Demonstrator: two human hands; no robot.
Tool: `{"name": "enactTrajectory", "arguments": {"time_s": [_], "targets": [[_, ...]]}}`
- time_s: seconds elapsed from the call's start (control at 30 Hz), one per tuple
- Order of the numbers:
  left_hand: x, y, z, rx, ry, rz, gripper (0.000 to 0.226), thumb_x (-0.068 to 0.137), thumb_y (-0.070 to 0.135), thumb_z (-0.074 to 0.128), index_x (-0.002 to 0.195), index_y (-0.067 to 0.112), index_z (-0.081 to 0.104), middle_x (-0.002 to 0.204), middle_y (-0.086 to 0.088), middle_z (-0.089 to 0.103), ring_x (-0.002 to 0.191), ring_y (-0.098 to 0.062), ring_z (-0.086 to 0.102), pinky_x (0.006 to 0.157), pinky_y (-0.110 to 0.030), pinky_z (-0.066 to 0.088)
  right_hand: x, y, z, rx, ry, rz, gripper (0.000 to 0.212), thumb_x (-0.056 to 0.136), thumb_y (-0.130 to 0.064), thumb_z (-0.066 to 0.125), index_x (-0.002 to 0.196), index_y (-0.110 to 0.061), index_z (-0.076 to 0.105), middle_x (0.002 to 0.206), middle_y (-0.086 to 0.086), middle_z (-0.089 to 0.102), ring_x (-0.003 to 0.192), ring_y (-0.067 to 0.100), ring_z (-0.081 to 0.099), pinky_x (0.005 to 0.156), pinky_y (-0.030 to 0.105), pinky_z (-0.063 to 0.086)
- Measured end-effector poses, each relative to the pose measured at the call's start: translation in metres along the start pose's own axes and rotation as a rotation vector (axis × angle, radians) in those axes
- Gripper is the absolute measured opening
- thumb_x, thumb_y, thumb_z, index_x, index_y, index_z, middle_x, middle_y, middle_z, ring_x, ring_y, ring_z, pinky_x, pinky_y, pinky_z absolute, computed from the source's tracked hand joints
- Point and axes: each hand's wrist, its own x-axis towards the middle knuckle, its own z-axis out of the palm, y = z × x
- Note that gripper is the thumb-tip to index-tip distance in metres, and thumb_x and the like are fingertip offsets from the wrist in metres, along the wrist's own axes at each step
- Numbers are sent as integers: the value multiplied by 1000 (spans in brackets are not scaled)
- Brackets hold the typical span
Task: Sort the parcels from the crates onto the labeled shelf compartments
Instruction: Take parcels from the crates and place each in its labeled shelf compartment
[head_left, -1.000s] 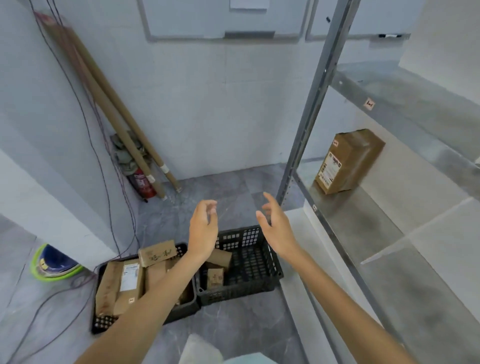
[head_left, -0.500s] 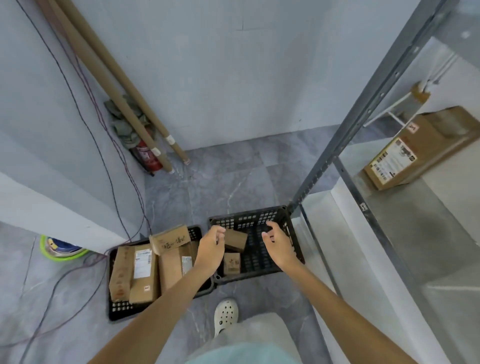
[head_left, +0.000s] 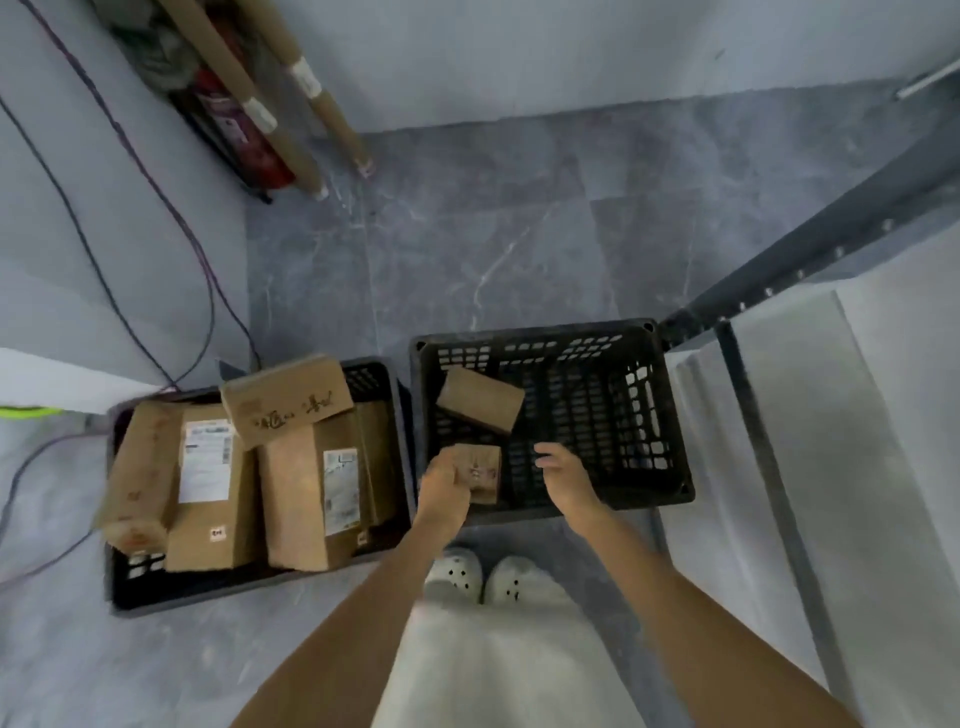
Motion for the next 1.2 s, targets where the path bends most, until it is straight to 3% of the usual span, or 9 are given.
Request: {"name": "enactTrajectory", "arguments": {"time_s": [0.1,0.23,0.37,0.53,0.73,0.83,0.97,1.1,1.2], "targets": [[52,-46,37,19,33,-40,57,94,0,43,147,12,24,147,-9,33,131,-26,39,107,-38,39,77,34,34,12,-52,88,46,97,5,33,139,-9,45,141,12,46,129,27,44,100,29,37],[107,-87,71,-46,5,-159,73,92,-1,44,151,14,6,149,-13,31,134,-29,37,109,-41,37,155,62,72,39,-167,165,51,97,1,31,146,-13,32,148,11,38,133,30,39,110,38,35],[135,-99,88,-160,-9,-332,70,86,1,47,148,12,18,133,-19,49,118,-33,49,92,-35,45,181,71,97,124,-294,211,52,94,4,34,141,-21,36,136,9,50,110,23,51,86,37,48],[113,-78,77,-236,-30,-346,59,84,-9,40,139,10,33,126,-17,52,105,-24,50,81,-34,49,153,62,73,179,-249,213,46,97,-2,33,136,-27,35,123,4,51,100,19,48,73,35,44],[44,-3,44,-310,-26,-289,52,84,-14,36,128,12,46,125,-17,55,114,-33,53,93,-54,49,62,13,3,226,-168,178,43,97,-1,34,131,-27,38,105,-2,54,85,14,54,65,35,46],[-3,51,20,-370,-11,-240,39,87,-11,38,110,16,53,121,-14,58,112,-30,55,92,-54,50,4,-23,-36,277,-135,127,44,93,6,35,124,-25,40,97,-4,55,83,13,54,62,34,48],[-70,130,-22,-440,11,-152,36,85,-12,39,90,20,53,116,-13,61,110,-30,57,91,-52,51,-80,-78,-89,378,-123,24,50,86,15,33,116,-24,41,100,-3,55,89,14,56,75,43,51],[-139,218,-67,-510,25,-28,33,89,-10,35,83,19,49,96,-4,63,92,-24,60,78,-44,53,-169,-142,-141,372,-91,-177,43,86,16,38,109,-21,42,106,-1,56,92,9,58,57,25,51],[-186,287,-104,-514,71,81,26,95,-1,35,80,17,45,91,-8,59,84,-23,57,72,-43,50,-234,-191,-175,366,-15,-345,37,88,14,41,104,-20,42,110,1,53,97,12,56,63,30,54]]}}
